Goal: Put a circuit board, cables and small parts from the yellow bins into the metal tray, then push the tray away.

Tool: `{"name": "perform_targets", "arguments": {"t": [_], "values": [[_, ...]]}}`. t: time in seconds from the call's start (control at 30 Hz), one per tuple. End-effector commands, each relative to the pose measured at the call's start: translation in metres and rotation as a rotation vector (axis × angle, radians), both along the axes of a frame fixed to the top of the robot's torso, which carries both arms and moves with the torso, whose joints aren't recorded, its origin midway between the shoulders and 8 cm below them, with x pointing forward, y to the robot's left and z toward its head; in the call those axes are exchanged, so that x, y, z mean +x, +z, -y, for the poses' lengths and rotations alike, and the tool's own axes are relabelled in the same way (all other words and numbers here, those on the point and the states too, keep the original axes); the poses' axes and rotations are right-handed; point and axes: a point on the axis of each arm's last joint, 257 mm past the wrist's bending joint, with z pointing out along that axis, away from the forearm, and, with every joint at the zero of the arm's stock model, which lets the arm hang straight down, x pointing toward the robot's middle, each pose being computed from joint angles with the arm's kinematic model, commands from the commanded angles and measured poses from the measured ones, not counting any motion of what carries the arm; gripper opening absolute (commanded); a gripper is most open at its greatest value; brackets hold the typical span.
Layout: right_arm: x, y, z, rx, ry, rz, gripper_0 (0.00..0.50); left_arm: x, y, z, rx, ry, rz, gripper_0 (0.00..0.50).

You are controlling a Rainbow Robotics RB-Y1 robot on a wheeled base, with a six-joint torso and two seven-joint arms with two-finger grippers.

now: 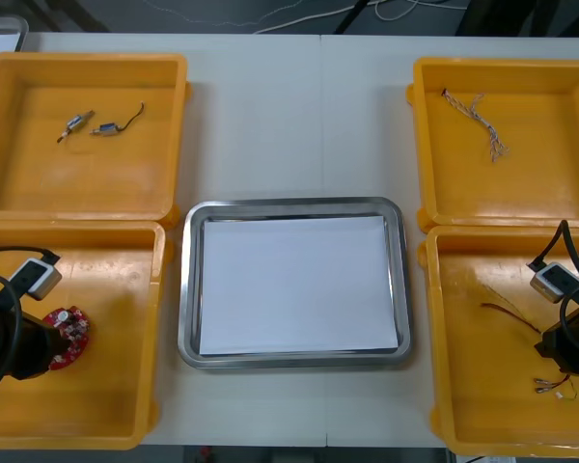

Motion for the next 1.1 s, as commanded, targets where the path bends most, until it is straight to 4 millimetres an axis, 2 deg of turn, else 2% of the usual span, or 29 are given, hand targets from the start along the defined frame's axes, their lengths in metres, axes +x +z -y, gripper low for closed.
{"name": "perform_targets", "arguments": {"t": [0.03,0.2,0.37,0.5,0.67,0.77,0.8,0.83,0.87,0.9,0.93,1.1], "values": [[-0.011,-0.015,-0.008,0.001,0.015,-0.020,0.500,0.017,0.033,-0.004,0.025,-0.037,0.064,0.456],[-0.011,-0.019,-0.009,-0.012,0.019,-0.018,0.500,0.021,0.040,-0.005,0.004,0.006,0.061,0.456],[-0.009,-0.021,-0.011,-0.016,0.019,-0.010,0.500,0.022,0.038,-0.013,-0.027,0.094,0.041,0.456],[-0.009,-0.022,-0.012,-0.015,0.015,-0.010,0.500,0.028,0.032,-0.030,-0.077,0.212,0.014,0.457],[-0.009,-0.024,-0.014,-0.013,0.013,-0.010,0.500,0.042,0.039,-0.054,-0.097,0.309,0.009,0.456],[-0.009,-0.024,-0.015,-0.009,0.012,-0.010,0.500,0.044,0.044,-0.065,-0.109,0.348,-0.002,0.456],[-0.009,-0.025,-0.016,-0.009,0.014,-0.011,0.403,0.042,0.047,-0.066,-0.123,0.377,-0.009,0.456],[-0.009,-0.025,-0.016,-0.009,0.014,-0.011,0.240,0.039,0.048,-0.067,-0.138,0.405,-0.019,0.457],[-0.009,-0.024,-0.015,-0.012,0.013,-0.011,0.152,0.037,0.049,-0.067,-0.143,0.420,-0.024,0.456],[-0.009,-0.024,-0.014,-0.013,0.013,-0.009,0.039,0.035,0.051,-0.067,-0.154,0.449,-0.031,0.456],[-0.008,-0.023,-0.014,-0.014,0.011,-0.007,0.000,0.032,0.053,-0.069,-0.165,0.482,-0.039,0.457],[-0.004,-0.020,-0.014,-0.013,0.010,0.001,0.000,0.019,0.060,-0.080,-0.191,0.593,-0.063,0.456]]}}
